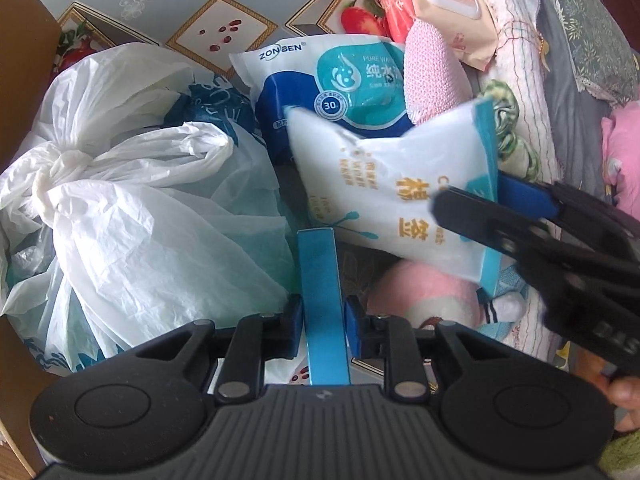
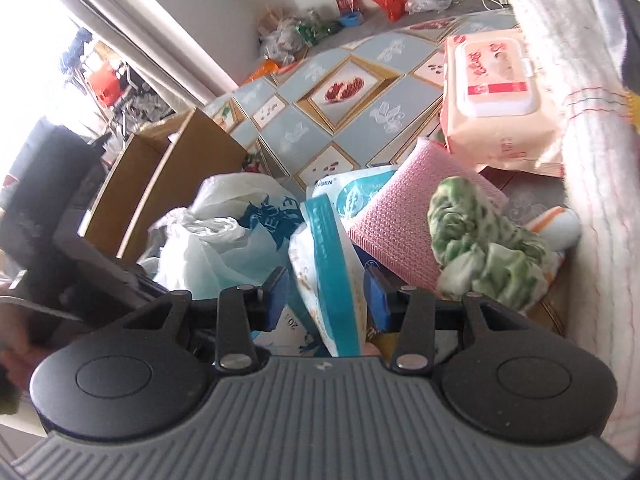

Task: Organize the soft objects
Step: 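Grasp the white cotton swab bag with the right tool while the left tool lifts the bandage box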

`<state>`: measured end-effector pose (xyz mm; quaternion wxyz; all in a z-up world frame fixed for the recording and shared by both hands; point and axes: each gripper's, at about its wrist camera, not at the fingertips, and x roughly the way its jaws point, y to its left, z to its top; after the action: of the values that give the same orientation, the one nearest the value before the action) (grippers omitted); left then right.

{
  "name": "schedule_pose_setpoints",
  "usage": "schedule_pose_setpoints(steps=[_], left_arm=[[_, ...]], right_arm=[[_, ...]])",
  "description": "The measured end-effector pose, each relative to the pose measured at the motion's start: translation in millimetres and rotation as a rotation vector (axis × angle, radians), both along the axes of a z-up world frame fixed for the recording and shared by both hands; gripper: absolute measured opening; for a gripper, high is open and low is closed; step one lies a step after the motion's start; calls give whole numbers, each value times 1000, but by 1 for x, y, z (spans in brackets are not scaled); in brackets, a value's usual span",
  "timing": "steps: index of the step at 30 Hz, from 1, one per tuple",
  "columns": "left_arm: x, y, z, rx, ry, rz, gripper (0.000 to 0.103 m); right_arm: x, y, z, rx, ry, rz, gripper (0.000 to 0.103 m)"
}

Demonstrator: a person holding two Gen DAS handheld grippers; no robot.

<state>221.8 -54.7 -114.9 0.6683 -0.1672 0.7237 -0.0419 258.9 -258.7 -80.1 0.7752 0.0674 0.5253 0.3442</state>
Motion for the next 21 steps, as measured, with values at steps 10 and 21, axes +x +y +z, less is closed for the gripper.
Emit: schedule_pose_setpoints(steps=[10,21], left_arm=[[-1,-10,-2,22,-36,-17,21],[-20,6,59,-34,-152,58,21]], right_arm=[[-2,-7,-3,38,23,-43,19],[-10,-42,50,129,-25,-147,18]])
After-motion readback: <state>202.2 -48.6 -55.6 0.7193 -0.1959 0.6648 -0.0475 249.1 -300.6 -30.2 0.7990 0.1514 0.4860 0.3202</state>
